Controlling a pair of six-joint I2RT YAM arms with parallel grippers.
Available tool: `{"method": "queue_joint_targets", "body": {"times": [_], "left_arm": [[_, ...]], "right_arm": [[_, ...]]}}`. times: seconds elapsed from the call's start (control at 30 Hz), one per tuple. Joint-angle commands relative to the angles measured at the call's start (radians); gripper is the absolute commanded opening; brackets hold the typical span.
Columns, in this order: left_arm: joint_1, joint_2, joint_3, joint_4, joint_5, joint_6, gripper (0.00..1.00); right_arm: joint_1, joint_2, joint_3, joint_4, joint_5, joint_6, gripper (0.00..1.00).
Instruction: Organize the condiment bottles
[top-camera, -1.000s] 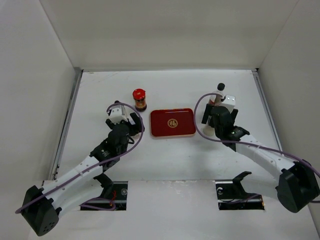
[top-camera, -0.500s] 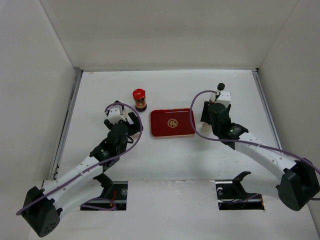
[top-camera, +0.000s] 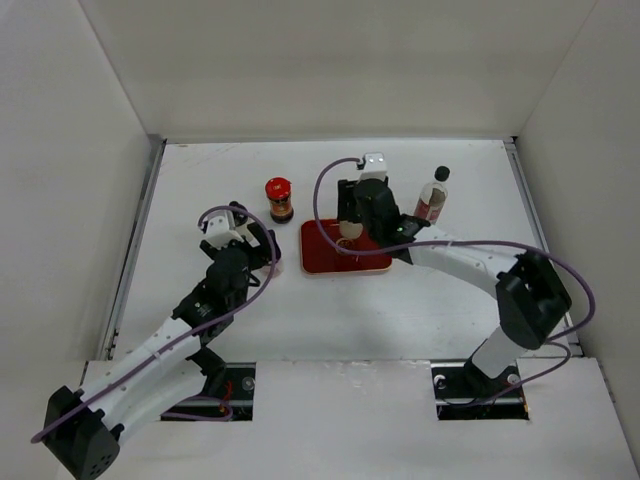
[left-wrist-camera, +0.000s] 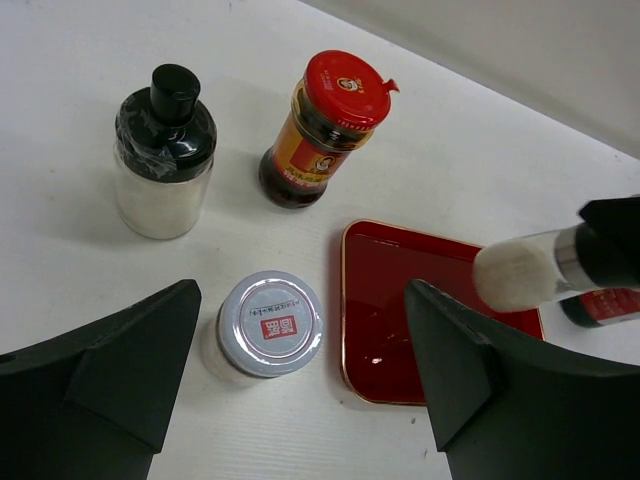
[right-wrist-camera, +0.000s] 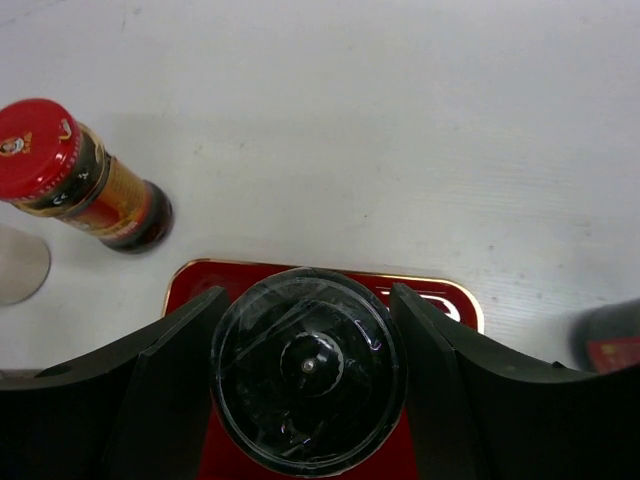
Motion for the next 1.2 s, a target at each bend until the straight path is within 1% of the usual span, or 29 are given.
{"method": "queue_joint_targets", "body": {"times": [0.0,0.27,0.5,0.8,0.87,0.9,1.03,1.1,1.17], "left_arm": [[0.01,-0.025,-0.013,-0.004,-0.008,-0.013,0.83],[0.031,-0.035,-0.015,-0.023,-0.007,-0.013,0.83],[0.037,-0.022,-0.016,-0.023,-0.013,-0.015,0.83],[0.051,-0.025,-0.021,-0.033,-0.013,-0.015,0.83],[0.054,-0.024,-0.021,-0.033,-0.013,-0.015,0.83],[0.057,-0.021,-0.019,-0.033,-0.013,-0.015,0.83],[0.08,-0.021,-0.002,-0.039,-0.015,-0.015,0.83],[0.106,0.005,0.034,-0.062,-0.027,-0.022,0.85],[0.134,0.054,0.088,-0.102,-0.031,-0.041,0.88]], "right_arm": [[0.017,0.047,0.097,0.13,-0.04,-0.01,0.54],[0.009,0.135,0.084,0.208,-0.08,0.001,0.55],[0.001,0.153,0.088,0.241,-0.072,-0.015,0.55],[0.003,0.2,0.101,0.245,-0.025,-0.091,0.58],[0.001,0.207,0.101,0.245,-0.025,-0.093,0.61],[0.001,0.212,0.101,0.245,-0.026,-0.093,0.65],[0.006,0.198,0.101,0.241,-0.039,-0.082,0.9],[0.006,0.16,0.096,0.238,-0.058,-0.073,0.97],[0.006,0.108,0.084,0.233,-0.077,-0.059,1.0]]}}
